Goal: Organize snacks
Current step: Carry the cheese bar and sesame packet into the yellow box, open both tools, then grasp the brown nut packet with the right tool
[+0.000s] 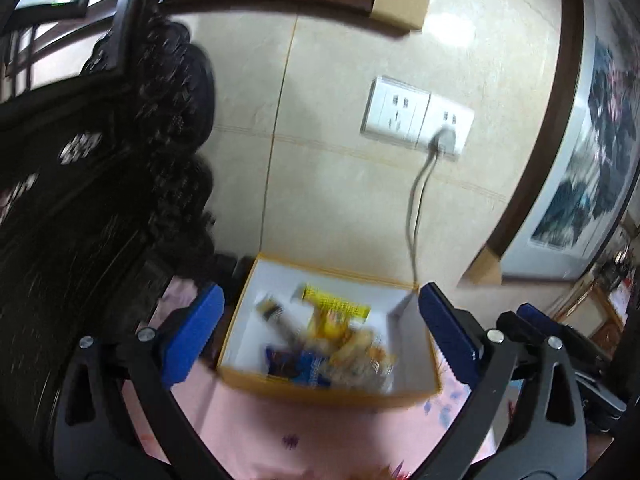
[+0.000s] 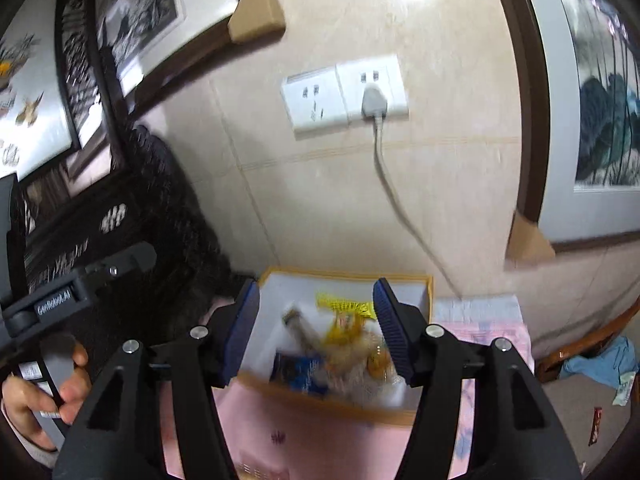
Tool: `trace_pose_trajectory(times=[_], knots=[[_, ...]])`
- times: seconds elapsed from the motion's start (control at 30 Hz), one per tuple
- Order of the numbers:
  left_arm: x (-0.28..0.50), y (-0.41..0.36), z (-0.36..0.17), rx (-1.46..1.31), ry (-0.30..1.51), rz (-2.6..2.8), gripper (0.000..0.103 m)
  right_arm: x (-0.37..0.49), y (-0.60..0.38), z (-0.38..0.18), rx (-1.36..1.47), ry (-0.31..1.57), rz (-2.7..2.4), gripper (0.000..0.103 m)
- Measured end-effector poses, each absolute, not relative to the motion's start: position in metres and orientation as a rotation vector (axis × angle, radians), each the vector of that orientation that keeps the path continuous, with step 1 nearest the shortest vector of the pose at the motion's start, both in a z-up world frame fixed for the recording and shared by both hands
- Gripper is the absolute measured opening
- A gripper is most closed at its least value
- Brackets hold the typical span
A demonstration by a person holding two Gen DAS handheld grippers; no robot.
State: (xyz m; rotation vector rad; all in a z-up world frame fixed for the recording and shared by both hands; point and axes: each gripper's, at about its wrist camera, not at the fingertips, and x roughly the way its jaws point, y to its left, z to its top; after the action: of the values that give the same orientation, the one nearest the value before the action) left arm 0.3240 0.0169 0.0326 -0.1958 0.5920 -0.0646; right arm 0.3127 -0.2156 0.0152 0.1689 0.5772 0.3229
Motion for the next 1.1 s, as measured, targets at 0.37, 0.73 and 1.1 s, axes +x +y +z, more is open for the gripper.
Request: trace_pose_trajectory(times=[0.37,0.73,1.1], knots=[[0.224,-0.002,-0.054,-0.103,0.783,-0.063,0.100,0.221,-0.209,-0.072,0.214,0.793,0.301,0.060],[0.168,-0.011,-0.119,-0.086,0.963,-0.052,0.100,0.180,-0.200,-0.158,0.221,1.024,0.280,0.060],[0.137,0.024,-0.152,-0.130,1.067,0.022,0.100,0.206,-0.200,-0.211,0.219,1.133,0.263,0.060]])
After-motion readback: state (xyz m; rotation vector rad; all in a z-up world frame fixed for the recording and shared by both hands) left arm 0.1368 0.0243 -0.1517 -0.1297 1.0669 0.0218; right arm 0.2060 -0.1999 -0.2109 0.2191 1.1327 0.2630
